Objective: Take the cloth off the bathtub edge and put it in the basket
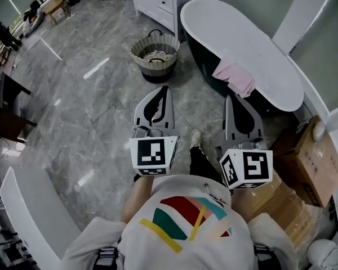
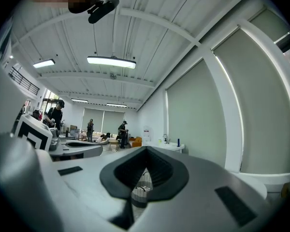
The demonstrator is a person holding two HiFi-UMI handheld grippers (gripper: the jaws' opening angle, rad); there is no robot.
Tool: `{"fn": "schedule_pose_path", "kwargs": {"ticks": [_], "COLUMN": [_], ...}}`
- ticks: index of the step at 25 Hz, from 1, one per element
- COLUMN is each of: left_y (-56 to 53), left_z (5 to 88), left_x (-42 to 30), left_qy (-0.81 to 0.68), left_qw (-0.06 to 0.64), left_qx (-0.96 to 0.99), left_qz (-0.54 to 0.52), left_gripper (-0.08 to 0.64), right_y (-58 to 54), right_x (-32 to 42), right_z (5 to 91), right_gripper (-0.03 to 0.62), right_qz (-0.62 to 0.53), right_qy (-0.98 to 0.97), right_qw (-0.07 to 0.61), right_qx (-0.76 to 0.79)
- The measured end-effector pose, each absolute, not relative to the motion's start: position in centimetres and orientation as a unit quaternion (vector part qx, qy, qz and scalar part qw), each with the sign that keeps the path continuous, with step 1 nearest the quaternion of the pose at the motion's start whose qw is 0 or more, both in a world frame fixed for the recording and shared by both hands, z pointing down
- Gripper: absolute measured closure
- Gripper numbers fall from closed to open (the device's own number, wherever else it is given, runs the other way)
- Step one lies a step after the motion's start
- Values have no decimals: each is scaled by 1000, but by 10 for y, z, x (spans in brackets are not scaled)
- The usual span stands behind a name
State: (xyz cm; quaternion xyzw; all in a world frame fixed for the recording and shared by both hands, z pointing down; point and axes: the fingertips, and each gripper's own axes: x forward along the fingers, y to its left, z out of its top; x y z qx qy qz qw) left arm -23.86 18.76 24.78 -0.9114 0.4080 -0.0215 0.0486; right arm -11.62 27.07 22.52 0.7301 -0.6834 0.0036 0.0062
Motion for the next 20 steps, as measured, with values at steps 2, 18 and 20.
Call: {"fn": "schedule_pose_path", "kwargs": {"ticks": [2,18,20], "left_y": [172,-8,-23], "left_z": [239,203,203], "left_x": [-219,-31,-16], "left_qy": [408,388,377], "left_qw": [69,53,50], "left_qx": [-910,-920,-925], "left_qz": [-19,12,7], "left_gripper": [541,541,541], "right_y": [253,80,70], "right_x": [-100,93,110], "right_z": [228,223,230], "right_gripper": [583,583,583], "right_qz": [4,26,35], "right_qy": [-685,-667,-658], "right_qw": [12,15,11], "right_qx": [728,745,752]}}
